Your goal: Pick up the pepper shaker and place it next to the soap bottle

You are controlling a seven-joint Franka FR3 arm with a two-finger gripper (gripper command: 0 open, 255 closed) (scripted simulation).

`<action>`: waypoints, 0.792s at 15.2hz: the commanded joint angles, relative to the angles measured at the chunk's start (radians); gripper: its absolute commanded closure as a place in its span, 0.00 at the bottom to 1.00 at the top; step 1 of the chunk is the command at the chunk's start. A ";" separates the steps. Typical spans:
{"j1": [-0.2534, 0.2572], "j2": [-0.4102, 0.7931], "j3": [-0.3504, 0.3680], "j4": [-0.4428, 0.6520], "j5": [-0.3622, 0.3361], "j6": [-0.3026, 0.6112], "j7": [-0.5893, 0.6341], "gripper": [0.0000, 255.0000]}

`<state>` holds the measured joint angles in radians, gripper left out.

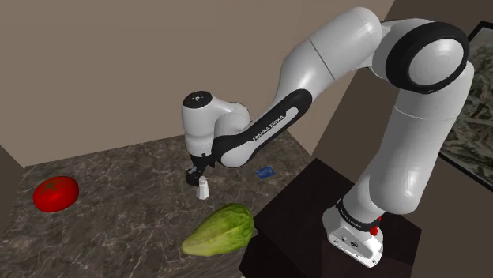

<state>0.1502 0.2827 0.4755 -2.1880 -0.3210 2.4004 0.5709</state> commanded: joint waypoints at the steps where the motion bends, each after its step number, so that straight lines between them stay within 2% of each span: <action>1: 0.030 0.068 -0.019 0.052 -0.058 0.002 0.039 0.00; 8: 0.052 0.143 -0.058 0.052 -0.119 0.069 0.080 0.00; 12: 0.054 0.150 -0.061 0.052 -0.124 0.075 0.083 0.00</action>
<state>0.2037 0.4317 0.4147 -2.1359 -0.4441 2.4741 0.6529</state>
